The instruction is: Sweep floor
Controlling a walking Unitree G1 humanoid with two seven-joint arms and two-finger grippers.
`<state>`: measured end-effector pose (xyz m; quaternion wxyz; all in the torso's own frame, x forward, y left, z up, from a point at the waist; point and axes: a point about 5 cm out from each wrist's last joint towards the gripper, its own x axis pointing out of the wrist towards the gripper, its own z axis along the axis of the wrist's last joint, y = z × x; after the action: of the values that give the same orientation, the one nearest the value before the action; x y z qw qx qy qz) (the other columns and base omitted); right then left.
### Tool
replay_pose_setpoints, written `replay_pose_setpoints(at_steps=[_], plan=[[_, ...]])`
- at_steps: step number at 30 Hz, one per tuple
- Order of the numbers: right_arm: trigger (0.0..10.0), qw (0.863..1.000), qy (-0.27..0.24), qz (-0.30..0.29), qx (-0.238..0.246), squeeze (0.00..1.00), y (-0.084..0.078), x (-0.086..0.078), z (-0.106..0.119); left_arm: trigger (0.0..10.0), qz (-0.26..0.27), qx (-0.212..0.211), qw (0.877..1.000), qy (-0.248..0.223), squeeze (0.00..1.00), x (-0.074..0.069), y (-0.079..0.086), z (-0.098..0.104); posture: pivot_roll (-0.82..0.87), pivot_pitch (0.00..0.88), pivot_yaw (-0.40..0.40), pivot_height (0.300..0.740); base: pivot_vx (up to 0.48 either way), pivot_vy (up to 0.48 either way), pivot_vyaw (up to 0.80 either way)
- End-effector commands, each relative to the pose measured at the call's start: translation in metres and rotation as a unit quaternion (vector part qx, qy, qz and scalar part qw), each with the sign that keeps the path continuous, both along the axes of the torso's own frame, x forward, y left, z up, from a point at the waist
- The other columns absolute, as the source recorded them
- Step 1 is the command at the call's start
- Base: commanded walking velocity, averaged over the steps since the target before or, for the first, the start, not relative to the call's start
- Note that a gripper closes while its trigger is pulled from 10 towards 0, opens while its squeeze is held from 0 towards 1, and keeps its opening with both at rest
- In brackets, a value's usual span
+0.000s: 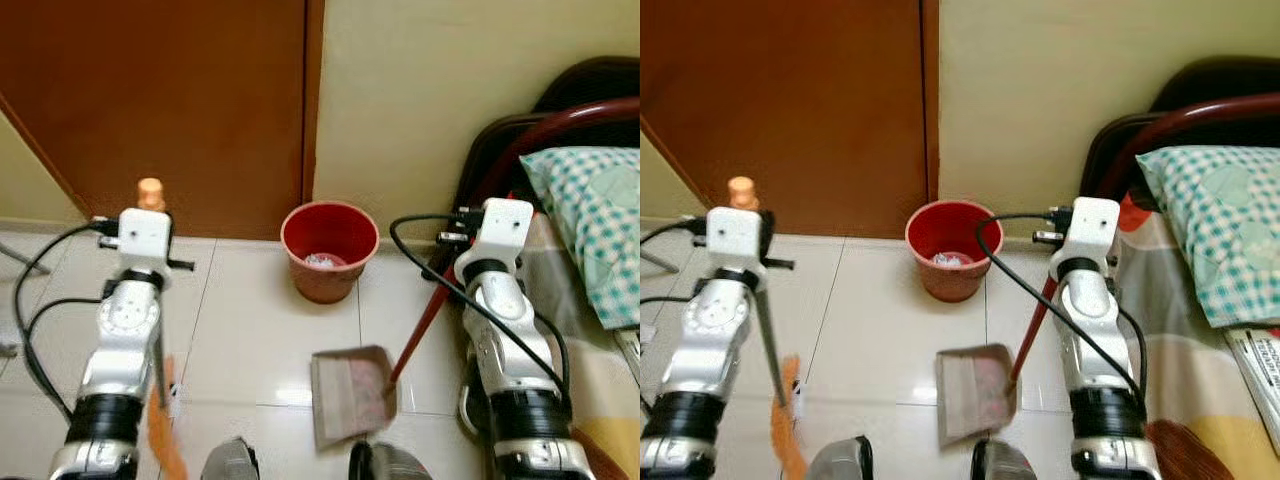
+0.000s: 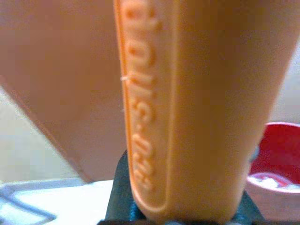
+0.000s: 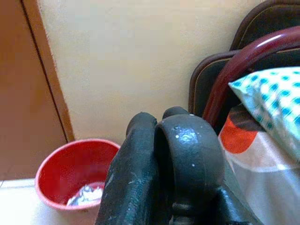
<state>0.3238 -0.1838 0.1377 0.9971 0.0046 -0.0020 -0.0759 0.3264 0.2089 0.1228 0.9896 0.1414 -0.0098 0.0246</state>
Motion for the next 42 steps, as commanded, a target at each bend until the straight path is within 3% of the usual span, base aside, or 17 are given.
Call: replay_pose_setpoints(at_steps=[1, 5, 10, 16, 19, 22, 26, 27, 28, 29, 30, 32, 33, 35, 38, 42], plan=[[10.0, 1.000, -0.026, -0.017, -0.003, 0.00, -0.007, 0.005, 0.013, 10.0, -0.022, -0.011, 1.000, -0.011, 0.00, 0.007, -0.011, 0.004, -0.05, 0.170, -0.029, 0.740, 0.000, 0.000, 0.00], [10.0, 0.998, -0.048, -0.038, 0.001, 0.00, -0.007, 0.019, 0.023, 10.0, -0.056, -0.029, 0.998, -0.015, 0.00, 0.018, -0.037, 0.006, -0.04, 0.171, -0.018, 0.740, 0.000, 0.000, 0.00], [10.0, 0.998, -0.049, -0.019, -0.031, 0.00, 0.011, 0.035, 0.015, 10.0, -0.107, -0.061, 0.992, -0.025, 0.00, 0.025, -0.071, 0.011, -0.02, 0.180, -0.019, 0.740, 0.000, 0.000, 0.00], [10.0, 0.999, -0.021, -0.013, -0.043, 0.00, 0.032, 0.043, 0.006, 10.0, -0.132, -0.077, 0.987, -0.038, 0.00, 0.025, -0.091, 0.017, -0.01, 0.190, -0.024, 0.740, 0.000, 0.000, 0.00], [10.0, 0.998, -0.003, -0.013, -0.054, 0.00, 0.043, 0.043, -0.002, 10.0, -0.141, -0.088, 0.985, -0.049, 0.00, 0.024, -0.096, 0.023, 0.01, 0.216, -0.027, 0.740, 0.000, 0.000, 0.00], [10.0, 0.999, -0.004, -0.007, -0.032, 0.00, 0.052, 0.041, -0.006, 10.0, -0.149, -0.100, 0.982, -0.056, 0.00, 0.023, -0.099, 0.027, 0.02, 0.227, -0.031, 0.740, 0.000, 0.000, 0.00], [10.0, 0.997, -0.049, 0.030, -0.058, 0.00, 0.076, 0.038, 0.001, 10.0, -0.160, -0.108, 0.979, -0.069, 0.00, 0.019, -0.097, 0.032, 0.03, 0.255, -0.024, 0.740, 0.000, 0.000, 0.00], [10.0, 0.997, -0.049, 0.030, -0.058, 0.00, 0.076, 0.038, 0.001, 10.0, -0.160, -0.108, 0.979, -0.069, 0.00, 0.019, -0.097, 0.032, 0.03, 0.255, -0.024, 0.740, 0.000, 0.000, 0.00], [10.0, 0.996, -0.054, 0.034, -0.059, 0.00, 0.081, 0.038, 0.000, 10.0, -0.154, -0.118, 0.979, -0.068, 0.00, 0.018, -0.094, 0.032, 0.02, 0.258, -0.022, 0.740, 0.000, 0.000, 0.00], [10.0, 0.996, -0.054, 0.036, -0.059, 0.00, 0.087, 0.037, -0.005, 10.0, -0.139, -0.169, 0.974, -0.061, 0.00, 0.016, -0.091, 0.032, 0.04, 0.285, -0.019, 0.740, 0.000, 0.000, 0.00], [10.0, 0.996, -0.054, 0.036, -0.059, 0.00, 0.087, 0.037, -0.005, 10.0, -0.139, -0.169, 0.974, -0.061, 0.00, 0.016, -0.091, 0.032, 0.04, 0.285, -0.019, 0.740, 0.000, 0.000, 0.00], [10.0, 0.989, -0.086, 0.055, -0.111, 0.00, 0.093, 0.034, -0.002, 10.0, -0.135, -0.244, 0.960, -0.038, 0.00, 0.013, -0.097, 0.032, 0.04, 0.307, -0.014, 0.740, 0.000, 0.000, 0.00], [10.0, 0.989, -0.086, 0.055, -0.111, 0.00, 0.093, 0.034, -0.002, 10.0, -0.135, -0.244, 0.960, -0.038, 0.00, 0.013, -0.097, 0.032, 0.04, 0.307, -0.014, 0.740, 0.000, 0.000, 0.00], [10.0, 0.986, -0.097, 0.061, -0.119, 0.00, 0.097, 0.031, -0.002, 10.0, -0.127, -0.283, 0.950, -0.031, 0.00, 0.009, -0.096, 0.033, 0.04, 0.323, -0.002, 0.740, 0.000, 0.000, 0.00], [10.0, 0.988, -0.095, 0.053, -0.113, 0.00, 0.099, 0.030, -0.003, 10.0, -0.121, -0.306, 0.944, -0.021, 0.00, 0.008, -0.093, 0.035, 0.04, 0.353, 0.013, 0.740, 0.000, 0.000, 0.00], [10.0, 0.988, -0.096, 0.051, -0.109, 0.00, 0.099, 0.030, -0.004, 10.0, -0.129, -0.301, 0.944, -0.028, 0.00, 0.007, -0.094, 0.041, 0.05, 0.346, 0.015, 0.740, 0.000, 0.000, 0.00]])
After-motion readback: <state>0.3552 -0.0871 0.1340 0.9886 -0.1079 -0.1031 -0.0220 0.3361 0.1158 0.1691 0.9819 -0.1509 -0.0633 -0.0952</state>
